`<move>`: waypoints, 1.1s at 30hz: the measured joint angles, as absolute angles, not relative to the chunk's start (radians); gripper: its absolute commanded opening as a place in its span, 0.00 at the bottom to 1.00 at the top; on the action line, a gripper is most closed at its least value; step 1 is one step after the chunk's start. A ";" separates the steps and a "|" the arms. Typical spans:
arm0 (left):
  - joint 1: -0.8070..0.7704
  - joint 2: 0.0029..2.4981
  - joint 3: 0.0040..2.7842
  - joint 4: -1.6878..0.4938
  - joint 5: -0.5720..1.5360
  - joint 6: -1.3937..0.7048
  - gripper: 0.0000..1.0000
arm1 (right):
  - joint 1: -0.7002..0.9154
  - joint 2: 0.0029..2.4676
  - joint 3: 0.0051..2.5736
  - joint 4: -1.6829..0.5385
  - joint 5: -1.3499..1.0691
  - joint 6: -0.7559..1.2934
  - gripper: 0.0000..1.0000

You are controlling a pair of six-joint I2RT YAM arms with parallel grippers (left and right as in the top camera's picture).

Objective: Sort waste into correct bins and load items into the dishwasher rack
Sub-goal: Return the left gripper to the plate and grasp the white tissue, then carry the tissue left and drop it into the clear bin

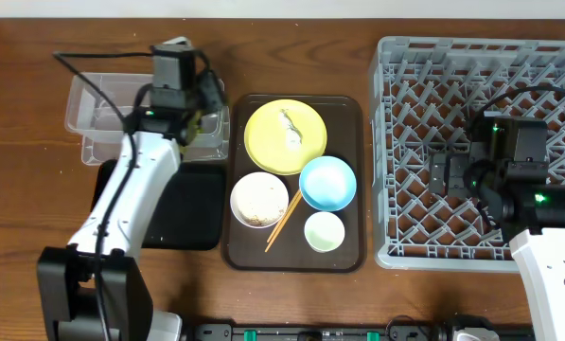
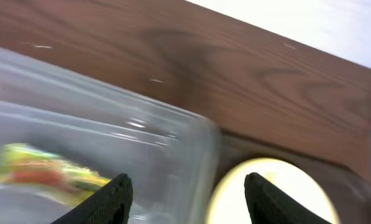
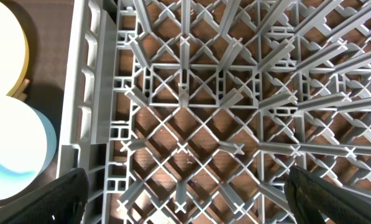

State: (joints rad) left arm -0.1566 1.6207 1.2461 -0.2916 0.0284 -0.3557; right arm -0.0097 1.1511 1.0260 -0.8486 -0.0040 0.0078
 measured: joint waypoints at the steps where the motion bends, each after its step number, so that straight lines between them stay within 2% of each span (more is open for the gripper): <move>1: -0.178 1.622 1.246 -0.288 0.042 -0.360 0.62 | -0.010 1.151 1.026 -0.848 -0.004 0.008 0.99; 9: -0.374 1.745 1.246 -0.250 0.093 -0.367 0.66 | -0.010 1.151 1.026 -0.848 -0.004 0.008 0.99; 15: -0.455 1.914 1.246 -0.205 0.100 -0.367 0.65 | -0.010 1.151 1.026 -0.848 -0.004 0.008 0.99; 18: -0.480 1.969 1.246 -0.191 0.102 -0.371 0.51 | -0.010 1.151 1.026 -0.849 -0.004 0.008 0.99; 19: -0.485 1.982 1.246 -0.186 0.103 -0.374 0.41 | -0.010 1.151 1.026 -0.849 -0.004 0.008 0.99; 23: -0.491 2.017 1.246 -0.183 0.102 -0.376 0.11 | -0.010 1.151 1.026 -0.848 -0.004 0.008 0.99; 24: -0.488 2.016 1.246 -0.183 0.102 -0.377 0.07 | -0.010 1.151 1.026 -0.849 -0.004 0.008 0.99; 29: -0.459 1.967 1.245 -0.187 0.104 -0.370 0.06 | -0.010 1.151 1.026 -0.849 -0.004 0.008 0.99; 33: -0.374 1.809 1.243 -0.210 0.097 -0.370 0.06 | -0.010 1.151 1.026 -0.849 -0.004 0.008 0.99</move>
